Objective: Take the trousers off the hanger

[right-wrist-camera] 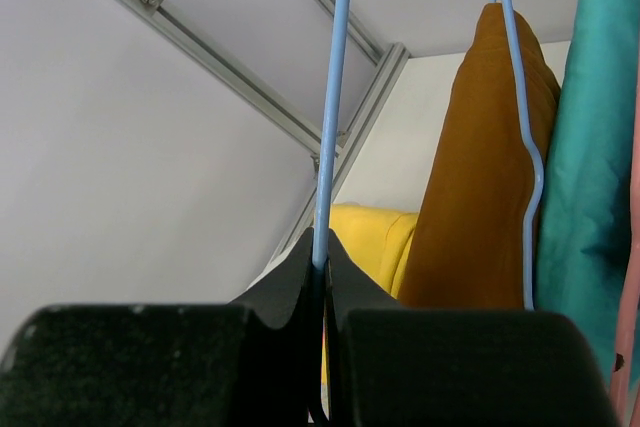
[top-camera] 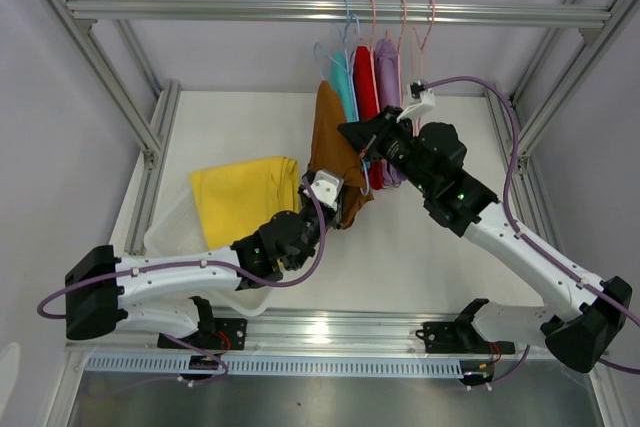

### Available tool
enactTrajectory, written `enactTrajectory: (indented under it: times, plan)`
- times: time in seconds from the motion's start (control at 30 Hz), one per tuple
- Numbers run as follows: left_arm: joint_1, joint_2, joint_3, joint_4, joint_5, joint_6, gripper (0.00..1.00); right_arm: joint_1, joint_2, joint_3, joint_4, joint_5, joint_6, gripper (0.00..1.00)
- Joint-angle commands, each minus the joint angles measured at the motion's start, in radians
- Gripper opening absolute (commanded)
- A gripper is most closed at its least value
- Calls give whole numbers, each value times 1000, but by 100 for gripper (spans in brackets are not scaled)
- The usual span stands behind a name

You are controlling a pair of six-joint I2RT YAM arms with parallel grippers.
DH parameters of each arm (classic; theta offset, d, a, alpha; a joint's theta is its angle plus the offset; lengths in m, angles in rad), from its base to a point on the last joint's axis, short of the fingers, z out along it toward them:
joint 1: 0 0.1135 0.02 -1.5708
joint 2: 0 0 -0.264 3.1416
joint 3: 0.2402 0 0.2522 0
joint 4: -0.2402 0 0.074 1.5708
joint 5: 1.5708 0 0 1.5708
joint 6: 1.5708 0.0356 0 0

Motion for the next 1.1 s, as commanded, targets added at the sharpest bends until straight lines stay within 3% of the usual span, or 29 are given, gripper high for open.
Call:
enactTrajectory:
  times: [0.0, 0.17, 0.43, 0.67, 1.07]
  plan:
    - [11, -19, -10, 30, -22, 9, 24, 7, -73, 32, 189, -23, 29, 0]
    - [13, -3, 7, 36, -23, -4, 0, 10, -72, 28, 190, -23, 38, 0]
    - [13, -11, 28, 23, -17, -34, 1, 11, -81, -2, 184, -23, 32, 0]
    - [13, -117, 39, -19, -8, -36, 1, 11, -86, -41, 184, -23, 26, 0]
    - [13, -249, 220, -140, -31, 74, 1, 7, -73, -160, 198, -9, 8, 0]
